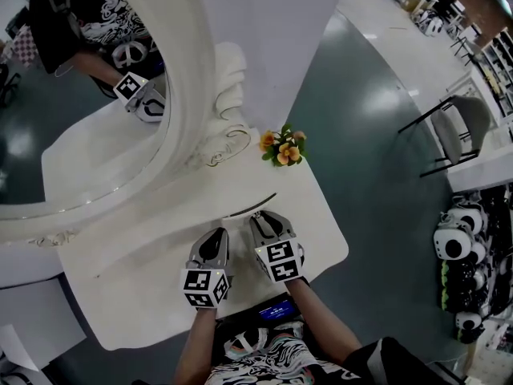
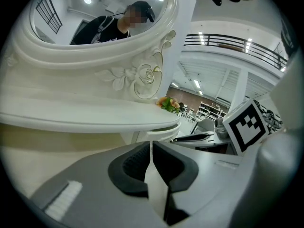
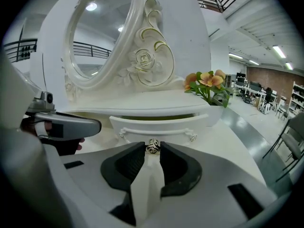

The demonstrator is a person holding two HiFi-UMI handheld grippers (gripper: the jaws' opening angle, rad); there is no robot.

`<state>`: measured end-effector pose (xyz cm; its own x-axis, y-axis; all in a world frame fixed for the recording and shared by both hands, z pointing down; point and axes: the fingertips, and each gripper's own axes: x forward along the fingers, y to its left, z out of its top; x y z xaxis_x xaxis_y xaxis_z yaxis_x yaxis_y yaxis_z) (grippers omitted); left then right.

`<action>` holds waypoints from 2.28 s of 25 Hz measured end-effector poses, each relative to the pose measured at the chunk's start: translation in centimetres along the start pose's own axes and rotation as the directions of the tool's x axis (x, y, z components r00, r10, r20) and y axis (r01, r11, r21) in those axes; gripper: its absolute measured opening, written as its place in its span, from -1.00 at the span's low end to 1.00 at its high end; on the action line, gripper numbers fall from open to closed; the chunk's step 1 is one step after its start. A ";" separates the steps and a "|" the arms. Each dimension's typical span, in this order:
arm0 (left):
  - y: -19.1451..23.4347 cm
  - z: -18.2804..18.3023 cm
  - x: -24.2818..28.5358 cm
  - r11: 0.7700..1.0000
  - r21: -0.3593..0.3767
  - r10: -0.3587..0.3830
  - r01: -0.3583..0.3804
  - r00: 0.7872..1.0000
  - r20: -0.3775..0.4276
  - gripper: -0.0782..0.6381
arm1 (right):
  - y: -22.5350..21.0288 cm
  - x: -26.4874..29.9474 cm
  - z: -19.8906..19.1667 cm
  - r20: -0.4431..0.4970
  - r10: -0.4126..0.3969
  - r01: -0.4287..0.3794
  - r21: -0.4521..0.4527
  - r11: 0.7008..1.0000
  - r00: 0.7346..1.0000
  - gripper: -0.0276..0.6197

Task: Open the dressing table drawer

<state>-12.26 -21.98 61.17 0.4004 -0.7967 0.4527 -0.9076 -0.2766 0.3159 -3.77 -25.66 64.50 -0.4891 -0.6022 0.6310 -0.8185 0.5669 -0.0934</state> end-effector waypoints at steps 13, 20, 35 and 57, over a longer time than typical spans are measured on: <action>-1.4 -0.2 -1.0 1.000 0.018 -0.008 0.008 1.000 0.019 -0.73 | 0.7 -3.5 -3.3 -0.006 -0.003 0.003 0.045 0.999 1.000 -0.60; -1.5 0.4 -1.8 0.999 0.038 0.004 -0.005 0.999 0.037 -0.73 | 0.4 -4.7 -5.2 -0.061 -0.024 0.028 0.059 0.998 0.998 -0.56; -5.2 5.4 -5.6 0.992 0.117 -0.063 0.042 0.982 0.176 -0.73 | 0.6 -12.1 0.1 0.153 -0.114 0.104 0.068 0.992 0.982 -0.91; -5.6 5.5 -5.5 0.991 0.128 -0.069 0.047 0.982 0.173 -0.74 | 0.6 -12.6 0.6 0.167 -0.120 0.110 0.063 0.992 0.979 -0.91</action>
<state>-10.03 -19.02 52.37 0.4342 -0.8568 0.2782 -0.8964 -0.3805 0.2272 1.78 -18.05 56.05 -0.4311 -0.7513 0.4997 -0.8850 0.4601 -0.0717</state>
